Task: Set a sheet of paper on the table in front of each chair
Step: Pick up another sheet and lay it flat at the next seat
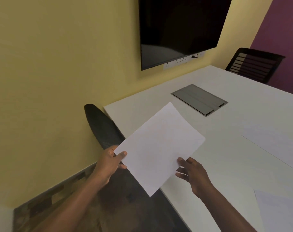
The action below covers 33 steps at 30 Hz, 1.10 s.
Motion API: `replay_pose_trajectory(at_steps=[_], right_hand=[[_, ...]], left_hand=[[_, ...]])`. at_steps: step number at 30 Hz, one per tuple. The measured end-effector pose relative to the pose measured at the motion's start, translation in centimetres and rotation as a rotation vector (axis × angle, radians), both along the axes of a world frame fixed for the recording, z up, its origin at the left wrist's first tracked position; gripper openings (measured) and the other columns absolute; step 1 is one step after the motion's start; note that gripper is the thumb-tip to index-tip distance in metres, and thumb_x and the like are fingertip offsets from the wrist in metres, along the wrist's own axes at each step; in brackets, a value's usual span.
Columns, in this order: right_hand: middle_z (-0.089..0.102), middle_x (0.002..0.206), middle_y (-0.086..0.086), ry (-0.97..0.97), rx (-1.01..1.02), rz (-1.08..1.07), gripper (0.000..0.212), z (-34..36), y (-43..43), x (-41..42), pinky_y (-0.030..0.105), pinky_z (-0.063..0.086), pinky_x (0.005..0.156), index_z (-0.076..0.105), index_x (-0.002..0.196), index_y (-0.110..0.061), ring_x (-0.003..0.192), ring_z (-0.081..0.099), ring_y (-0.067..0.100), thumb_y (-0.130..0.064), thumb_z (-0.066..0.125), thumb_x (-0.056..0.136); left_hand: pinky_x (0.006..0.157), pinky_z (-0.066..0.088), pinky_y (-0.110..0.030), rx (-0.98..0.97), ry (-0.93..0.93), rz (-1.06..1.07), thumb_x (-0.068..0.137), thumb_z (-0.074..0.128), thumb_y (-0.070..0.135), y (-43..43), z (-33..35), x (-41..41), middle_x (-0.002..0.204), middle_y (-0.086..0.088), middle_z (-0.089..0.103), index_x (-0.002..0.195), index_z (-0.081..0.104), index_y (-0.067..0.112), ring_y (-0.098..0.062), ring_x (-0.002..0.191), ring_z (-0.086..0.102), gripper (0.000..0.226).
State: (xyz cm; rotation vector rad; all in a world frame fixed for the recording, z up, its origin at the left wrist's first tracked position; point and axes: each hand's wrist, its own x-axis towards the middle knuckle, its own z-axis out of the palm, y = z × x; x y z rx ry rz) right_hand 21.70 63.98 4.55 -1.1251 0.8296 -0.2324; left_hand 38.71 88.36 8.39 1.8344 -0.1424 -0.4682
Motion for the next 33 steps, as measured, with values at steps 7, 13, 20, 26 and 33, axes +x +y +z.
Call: replay_pose_trajectory(at_steps=[7, 13, 20, 26, 33], right_hand=[[0.075, 0.093, 0.013, 0.13, -0.051, -0.03, 0.018, -2.4, -4.5, 8.0, 0.031, 0.058, 0.062, 0.065, 0.082, -0.008, 0.08, 0.075, 0.027, -0.021, 0.068, 0.095], [0.074, 0.083, 0.013, 0.192, -0.111, -0.089, 0.022, -4.6, -7.8, 15.8, 0.029, 0.057, 0.056, 0.061, 0.077, -0.007, 0.067, 0.075, 0.023, -0.02, 0.069, 0.094], [0.071, 0.078, 0.014, 0.287, -0.137, -0.149, 0.017, -7.9, -11.4, 24.6, 0.032, 0.057, 0.058, 0.059, 0.078, -0.009, 0.064, 0.074, 0.027, -0.012, 0.067, 0.092], [0.07, 0.081, 0.015, 0.424, -0.12, -0.182, 0.019, -11.9, -13.4, 29.7, 0.033, 0.058, 0.06, 0.057, 0.075, -0.01, 0.063, 0.073, 0.027, -0.008, 0.066, 0.091], [0.07, 0.076, 0.017, 0.524, -0.066, -0.216, 0.022, -15.7, -14.2, 32.2, 0.043, 0.062, 0.07, 0.057, 0.072, -0.011, 0.063, 0.071, 0.031, -0.004, 0.067, 0.09]], left_hand=[[0.064, 0.063, -0.029, 0.069, 0.015, -0.056, 0.097, 0.067, 0.018, -5.8, -3.2, 10.1, 0.099, 0.009, 0.075, 0.111, 0.066, 0.026, -0.019, 0.07, 0.077, 0.016], [0.077, 0.064, -0.044, 0.147, 0.011, -0.097, 0.097, 0.065, 0.016, -10.5, -5.7, 19.2, 0.105, 0.007, 0.07, 0.101, 0.065, 0.03, -0.015, 0.063, 0.076, 0.014], [0.085, 0.062, -0.048, 0.247, 0.143, -0.08, 0.096, 0.066, 0.017, -15.1, -10.1, 28.1, 0.1, -0.008, 0.064, 0.11, 0.057, 0.026, -0.025, 0.056, 0.074, 0.019], [0.083, 0.063, -0.047, 0.374, 0.224, -0.137, 0.096, 0.065, 0.017, -18.1, -14.3, 33.3, 0.099, -0.012, 0.065, 0.121, 0.064, 0.009, -0.028, 0.057, 0.073, 0.027], [0.092, 0.056, -0.042, 0.593, 0.023, -0.267, 0.095, 0.065, 0.027, -20.4, -17.1, 35.8, 0.119, -0.015, 0.064, 0.131, 0.055, 0.008, -0.03, 0.094, 0.067, 0.042]])
